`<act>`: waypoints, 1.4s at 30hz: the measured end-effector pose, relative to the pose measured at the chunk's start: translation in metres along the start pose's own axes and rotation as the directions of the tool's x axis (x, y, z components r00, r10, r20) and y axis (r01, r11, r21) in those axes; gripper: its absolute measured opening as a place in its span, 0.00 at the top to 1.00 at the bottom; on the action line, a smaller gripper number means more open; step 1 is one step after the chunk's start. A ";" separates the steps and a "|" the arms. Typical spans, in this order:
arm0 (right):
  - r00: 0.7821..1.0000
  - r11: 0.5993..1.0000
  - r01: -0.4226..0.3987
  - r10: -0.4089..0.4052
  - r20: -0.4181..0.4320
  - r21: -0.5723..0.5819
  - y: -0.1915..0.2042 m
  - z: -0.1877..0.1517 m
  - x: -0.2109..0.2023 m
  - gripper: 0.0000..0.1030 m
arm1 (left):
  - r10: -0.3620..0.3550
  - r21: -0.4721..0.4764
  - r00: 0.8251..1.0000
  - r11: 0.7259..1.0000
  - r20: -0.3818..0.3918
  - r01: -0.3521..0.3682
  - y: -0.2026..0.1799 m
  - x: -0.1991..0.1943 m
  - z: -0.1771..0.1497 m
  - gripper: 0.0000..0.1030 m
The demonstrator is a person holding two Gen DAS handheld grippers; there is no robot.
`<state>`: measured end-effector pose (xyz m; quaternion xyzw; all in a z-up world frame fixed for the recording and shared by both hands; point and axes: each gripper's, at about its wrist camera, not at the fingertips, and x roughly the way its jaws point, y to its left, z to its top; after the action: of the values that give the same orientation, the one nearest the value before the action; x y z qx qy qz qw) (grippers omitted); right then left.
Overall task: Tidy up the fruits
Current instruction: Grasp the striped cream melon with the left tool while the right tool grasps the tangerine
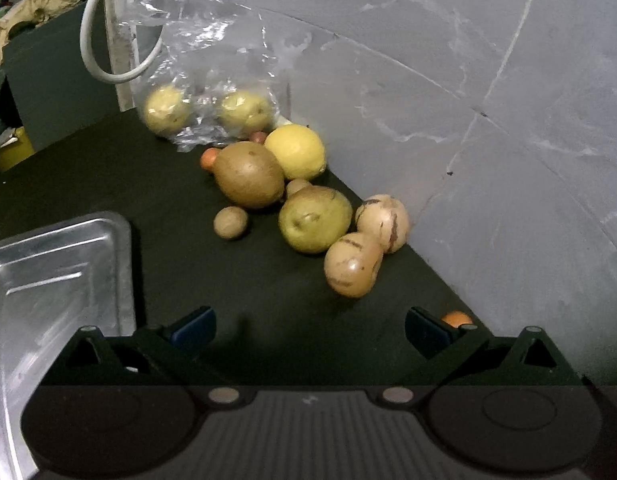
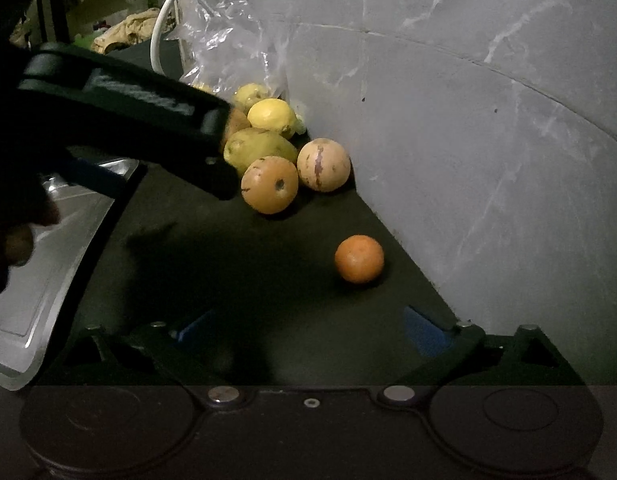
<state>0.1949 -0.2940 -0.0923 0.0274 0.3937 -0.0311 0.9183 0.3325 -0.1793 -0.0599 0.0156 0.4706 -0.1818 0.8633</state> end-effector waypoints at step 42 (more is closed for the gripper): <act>0.996 0.994 0.078 -0.082 0.047 0.080 -0.017 0.014 0.025 0.67 | -0.060 -0.128 0.997 0.990 -0.054 0.053 -0.005 0.060 0.026 0.40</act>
<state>0.2208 -0.3130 -0.1019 0.0465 0.3698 -0.0839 0.9241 0.3812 -0.2066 -0.0941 -0.0471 0.5060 -0.1757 0.8431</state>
